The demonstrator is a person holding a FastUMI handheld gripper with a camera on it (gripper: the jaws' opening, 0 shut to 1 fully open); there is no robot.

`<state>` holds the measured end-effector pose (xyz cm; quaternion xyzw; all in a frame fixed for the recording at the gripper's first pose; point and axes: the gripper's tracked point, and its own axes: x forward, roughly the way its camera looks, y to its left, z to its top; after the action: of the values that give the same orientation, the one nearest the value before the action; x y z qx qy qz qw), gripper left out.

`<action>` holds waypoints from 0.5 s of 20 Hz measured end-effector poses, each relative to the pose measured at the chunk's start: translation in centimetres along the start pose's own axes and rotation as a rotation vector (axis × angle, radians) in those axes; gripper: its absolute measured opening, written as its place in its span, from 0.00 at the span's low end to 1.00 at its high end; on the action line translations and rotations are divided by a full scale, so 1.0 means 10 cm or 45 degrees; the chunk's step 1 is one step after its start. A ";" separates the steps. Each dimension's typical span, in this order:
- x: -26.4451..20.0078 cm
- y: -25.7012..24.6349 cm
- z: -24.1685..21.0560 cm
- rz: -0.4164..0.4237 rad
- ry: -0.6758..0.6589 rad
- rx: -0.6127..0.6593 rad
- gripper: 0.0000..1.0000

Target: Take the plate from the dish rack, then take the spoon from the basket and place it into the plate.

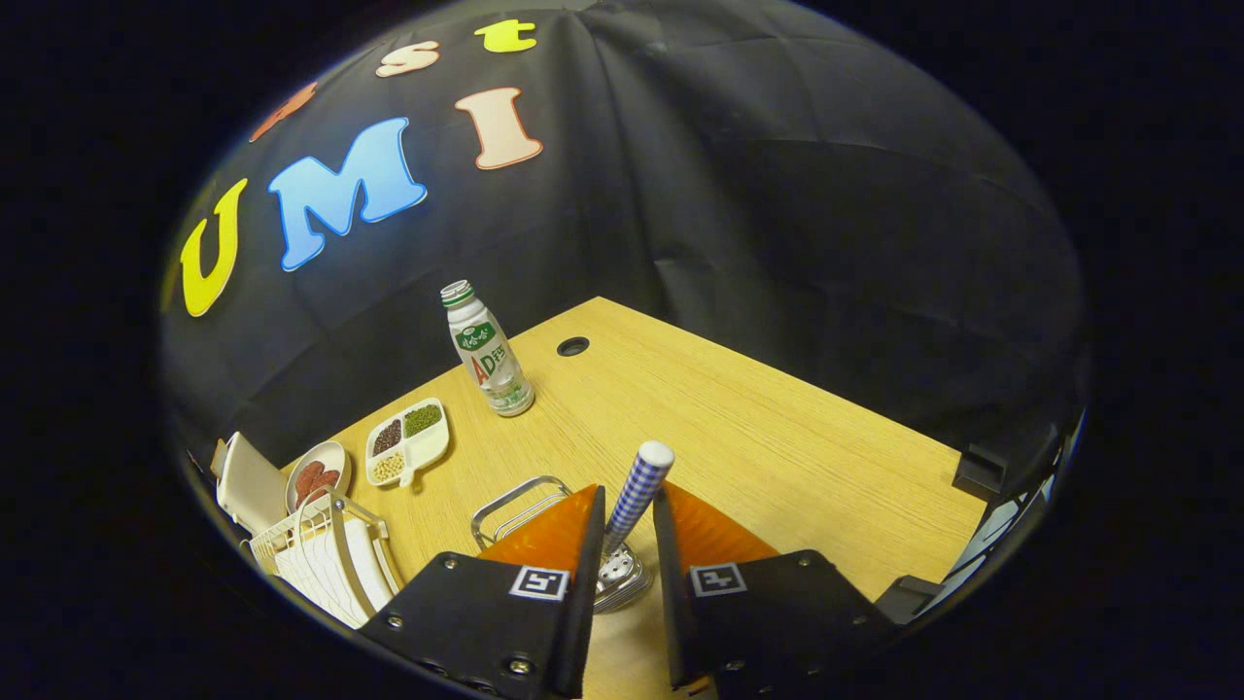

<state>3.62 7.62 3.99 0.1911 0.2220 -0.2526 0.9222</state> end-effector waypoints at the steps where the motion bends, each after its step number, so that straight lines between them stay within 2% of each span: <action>1: 0.08 0.03 0.00 0.000 -0.007 0.002 0.26; 3: 0.03 0.13 0.07 0.043 -0.031 0.014 0.17; 4: 0.05 0.12 0.10 0.026 -0.037 -0.006 0.13; 10: -0.11 0.27 0.30 0.051 -0.109 -0.084 0.12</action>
<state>5.23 8.79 7.68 0.1539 0.1865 -0.2344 0.9416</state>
